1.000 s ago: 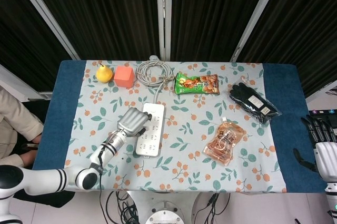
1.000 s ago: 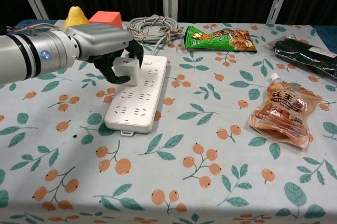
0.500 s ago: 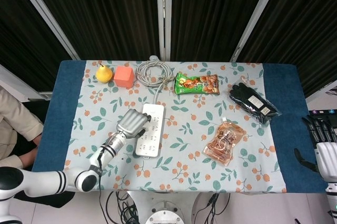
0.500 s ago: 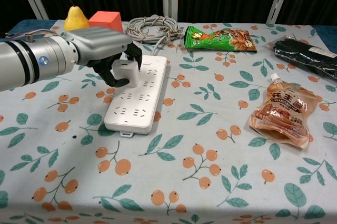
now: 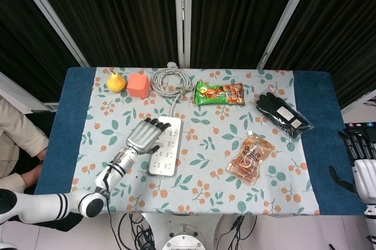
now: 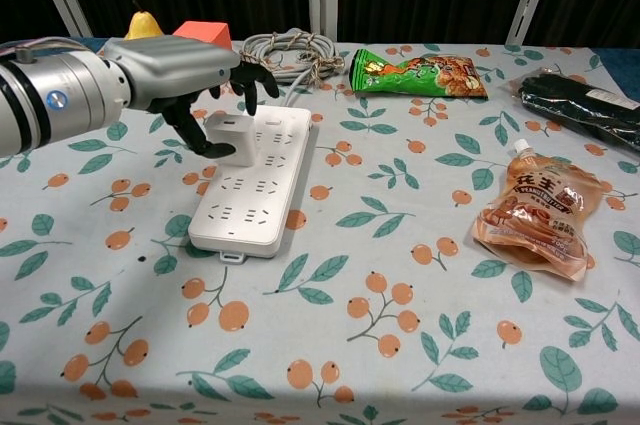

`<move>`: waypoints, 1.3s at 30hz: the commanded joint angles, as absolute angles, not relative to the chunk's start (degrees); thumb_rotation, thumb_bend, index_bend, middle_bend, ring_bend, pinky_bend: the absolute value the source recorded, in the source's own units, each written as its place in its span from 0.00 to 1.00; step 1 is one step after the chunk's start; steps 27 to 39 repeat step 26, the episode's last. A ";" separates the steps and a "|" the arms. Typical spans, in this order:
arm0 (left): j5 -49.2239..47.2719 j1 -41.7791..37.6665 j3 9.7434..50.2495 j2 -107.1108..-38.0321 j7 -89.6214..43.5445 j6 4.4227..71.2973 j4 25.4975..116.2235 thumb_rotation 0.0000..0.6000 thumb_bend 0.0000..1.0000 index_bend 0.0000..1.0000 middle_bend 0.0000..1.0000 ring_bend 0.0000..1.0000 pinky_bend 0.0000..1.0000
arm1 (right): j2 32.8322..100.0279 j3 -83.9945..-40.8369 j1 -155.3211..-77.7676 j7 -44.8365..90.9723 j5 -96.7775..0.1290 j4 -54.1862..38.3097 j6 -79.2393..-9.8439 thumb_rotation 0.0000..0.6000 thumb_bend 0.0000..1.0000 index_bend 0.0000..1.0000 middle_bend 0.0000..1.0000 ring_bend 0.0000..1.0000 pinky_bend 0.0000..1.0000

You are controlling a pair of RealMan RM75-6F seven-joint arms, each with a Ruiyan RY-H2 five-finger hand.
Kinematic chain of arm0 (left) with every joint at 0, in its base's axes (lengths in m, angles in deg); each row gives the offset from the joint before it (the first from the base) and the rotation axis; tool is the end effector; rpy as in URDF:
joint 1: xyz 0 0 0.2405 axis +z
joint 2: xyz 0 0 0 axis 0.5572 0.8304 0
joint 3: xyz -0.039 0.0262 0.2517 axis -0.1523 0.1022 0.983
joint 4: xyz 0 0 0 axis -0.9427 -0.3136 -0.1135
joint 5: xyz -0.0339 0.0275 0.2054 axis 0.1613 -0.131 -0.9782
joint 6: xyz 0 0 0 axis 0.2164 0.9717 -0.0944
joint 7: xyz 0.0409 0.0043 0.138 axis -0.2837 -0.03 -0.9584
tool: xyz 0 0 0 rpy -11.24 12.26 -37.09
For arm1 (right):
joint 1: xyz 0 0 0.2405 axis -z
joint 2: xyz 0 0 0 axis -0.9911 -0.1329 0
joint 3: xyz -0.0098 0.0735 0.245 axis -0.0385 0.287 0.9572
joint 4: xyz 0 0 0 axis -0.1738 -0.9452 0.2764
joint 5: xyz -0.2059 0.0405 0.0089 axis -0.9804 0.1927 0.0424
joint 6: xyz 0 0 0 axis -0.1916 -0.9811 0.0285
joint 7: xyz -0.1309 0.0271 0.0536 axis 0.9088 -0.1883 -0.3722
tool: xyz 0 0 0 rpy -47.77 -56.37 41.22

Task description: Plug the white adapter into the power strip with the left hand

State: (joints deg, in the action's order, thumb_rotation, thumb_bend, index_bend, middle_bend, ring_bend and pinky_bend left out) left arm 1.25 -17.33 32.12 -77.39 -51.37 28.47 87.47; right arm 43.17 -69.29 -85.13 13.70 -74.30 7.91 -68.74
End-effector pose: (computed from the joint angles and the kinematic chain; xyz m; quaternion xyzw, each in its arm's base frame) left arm -0.1049 0.3399 -0.0275 -0.8035 -0.3041 -0.3378 0.3844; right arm -0.3187 -0.1718 0.1914 0.5740 -0.3916 0.4303 0.5762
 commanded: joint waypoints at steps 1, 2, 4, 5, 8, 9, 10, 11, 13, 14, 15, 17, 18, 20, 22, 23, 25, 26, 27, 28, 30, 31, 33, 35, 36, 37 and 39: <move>-0.42 -15.41 31.75 -75.38 -49.54 31.46 89.64 1.00 0.27 0.15 0.27 0.19 0.24 | 43.07 -69.29 -85.24 13.30 -74.40 7.77 -68.58 1.00 0.28 0.00 0.05 0.00 0.00; -1.19 -14.43 31.59 -74.54 -48.59 33.07 90.42 1.00 0.26 0.15 0.27 0.19 0.23 | 42.97 -69.31 -85.31 13.01 -74.39 7.66 -68.39 1.00 0.28 0.00 0.05 0.00 0.00; -3.41 -11.48 31.35 -72.17 -45.74 37.67 91.97 1.00 0.26 0.15 0.26 0.18 0.21 | 42.52 -69.43 -85.57 11.98 -74.25 7.34 -67.56 1.00 0.28 0.00 0.05 0.00 0.00; -4.48 -10.05 31.39 -71.03 -44.36 39.73 92.39 1.00 0.25 0.15 0.26 0.17 0.19 | 42.25 -69.49 -85.71 11.42 -74.20 7.18 -67.13 1.00 0.28 0.00 0.05 0.00 0.00; -7.69 -4.70 31.78 -67.24 -39.81 47.21 92.38 1.00 0.24 0.15 0.21 0.10 0.13 | 41.42 -69.50 -86.19 9.64 -74.15 6.61 -66.14 1.00 0.29 0.00 0.05 0.00 0.00; -8.70 -3.02 32.06 -66.26 -38.34 49.40 92.04 1.00 0.24 0.15 0.20 0.08 0.10 | 41.24 -69.47 -86.30 9.26 -74.12 6.45 -65.97 1.00 0.29 0.00 0.05 0.00 0.00; -9.93 -0.73 32.52 -65.05 -36.38 52.26 91.54 1.00 0.24 0.15 0.19 0.06 0.08 | 41.11 -69.39 -86.41 8.83 -74.10 6.21 -65.86 1.00 0.29 0.00 0.05 0.00 0.00; -10.76 0.95 32.95 -64.24 -35.11 54.24 91.10 1.00 0.24 0.15 0.17 0.04 0.06 | 41.07 -69.31 -86.51 8.51 -74.04 6.05 -65.77 1.00 0.28 0.00 0.05 0.00 0.00; -12.79 4.74 34.32 -62.59 -32.60 58.41 89.76 1.00 0.24 0.15 0.16 0.03 0.02 | 41.08 -69.19 -86.71 7.85 -73.85 5.73 -65.48 1.00 0.29 0.00 0.05 0.00 0.00; -13.25 6.32 34.96 -61.99 -31.97 59.83 89.25 1.00 0.24 0.15 0.16 0.03 0.01 | 41.12 -69.17 -86.76 7.72 -73.77 5.64 -65.38 1.00 0.29 0.00 0.05 0.00 0.00; -13.74 8.32 35.88 -61.16 -31.14 61.37 88.78 1.00 0.24 0.15 0.15 0.03 0.00 | 41.20 -69.19 -86.77 7.70 -73.78 5.58 -65.38 1.00 0.29 0.00 0.05 0.00 0.00; -14.09 11.21 37.15 -60.08 -29.97 63.26 88.47 1.00 0.24 0.15 0.15 0.03 0.00 | 41.38 -69.30 -86.69 7.91 -73.93 5.70 -65.54 1.00 0.29 0.00 0.05 0.00 0.00; -14.40 12.54 37.82 -59.56 -29.40 64.04 88.50 1.00 0.24 0.15 0.15 0.03 0.00 | 41.48 -69.37 -86.61 8.13 -74.04 5.80 -65.71 1.00 0.29 0.00 0.05 0.00 0.00; -15.48 15.32 39.44 -58.55 -28.48 65.60 88.71 1.00 0.24 0.15 0.15 0.03 0.00 | 41.69 -69.52 -86.34 8.79 -74.16 6.16 -66.13 1.00 0.29 0.00 0.05 0.00 0.00; -16.48 17.70 40.74 -57.99 -28.63 67.02 89.13 1.00 0.24 0.15 0.15 0.03 0.00 | 41.89 -69.66 -86.05 9.54 -74.21 6.65 -66.54 1.00 0.29 0.00 0.05 0.00 0.00; -16.98 18.61 41.11 -57.98 -28.80 67.76 89.25 1.00 0.24 0.15 0.15 0.03 0.00 | 41.99 -69.74 -85.91 9.90 -74.23 6.87 -66.70 1.00 0.29 0.00 0.05 0.00 0.00; -17.93 20.55 41.90 -57.99 -29.15 69.04 89.90 1.00 0.24 0.15 0.15 0.03 0.00 | 42.23 -69.96 -85.60 10.92 -74.36 7.40 -67.06 1.00 0.29 0.00 0.05 0.00 0.00; -18.12 21.28 42.19 -57.93 -29.47 69.34 90.41 1.00 0.24 0.15 0.15 0.03 0.00 | 42.28 -70.07 -85.48 11.51 -74.43 7.63 -67.19 1.00 0.29 0.00 0.05 0.00 0.00; -18.12 21.28 42.19 -57.93 -29.47 69.34 90.41 1.00 0.24 0.15 0.15 0.03 0.00 | 42.28 -70.07 -85.48 11.51 -74.43 7.63 -67.19 1.00 0.29 0.00 0.05 0.00 0.00; -18.12 21.28 42.19 -57.93 -29.47 69.34 90.41 1.00 0.24 0.15 0.15 0.03 0.00 | 42.28 -70.07 -85.48 11.51 -74.43 7.63 -67.19 1.00 0.29 0.00 0.05 0.00 0.00; -18.12 21.28 42.19 -57.93 -29.47 69.34 90.41 1.00 0.24 0.15 0.15 0.03 0.00 | 42.28 -70.07 -85.48 11.51 -74.43 7.63 -67.19 1.00 0.29 0.00 0.05 0.00 0.00; -18.12 21.28 42.19 -57.93 -29.47 69.34 90.41 1.00 0.24 0.15 0.15 0.03 0.00 | 42.28 -70.07 -85.48 11.51 -74.43 7.63 -67.19 1.00 0.29 0.00 0.05 0.00 0.00; -18.12 21.28 42.19 -57.93 -29.47 69.34 90.41 1.00 0.24 0.15 0.15 0.03 0.00 | 42.28 -70.07 -85.48 11.51 -74.43 7.63 -67.19 1.00 0.29 0.00 0.05 0.00 0.00; -18.12 21.28 42.19 -57.93 -29.47 69.34 90.41 1.00 0.24 0.15 0.15 0.03 0.00 | 42.28 -70.07 -85.48 11.51 -74.43 7.63 -67.19 1.00 0.29 0.00 0.05 0.00 0.00; -18.12 21.28 42.19 -57.93 -29.47 69.34 90.41 1.00 0.24 0.15 0.15 0.03 0.00 | 42.28 -70.07 -85.48 11.51 -74.43 7.63 -67.19 1.00 0.29 0.00 0.05 0.00 0.00; -18.12 21.28 42.19 -57.93 -29.47 69.34 90.41 1.00 0.24 0.15 0.15 0.03 0.00 | 42.28 -70.07 -85.48 11.51 -74.43 7.63 -67.19 1.00 0.29 0.00 0.05 0.00 0.00; -18.12 21.28 42.19 -57.93 -29.47 69.34 90.41 1.00 0.24 0.15 0.15 0.03 0.00 | 42.28 -70.07 -85.48 11.51 -74.43 7.63 -67.19 1.00 0.29 0.00 0.05 0.00 0.00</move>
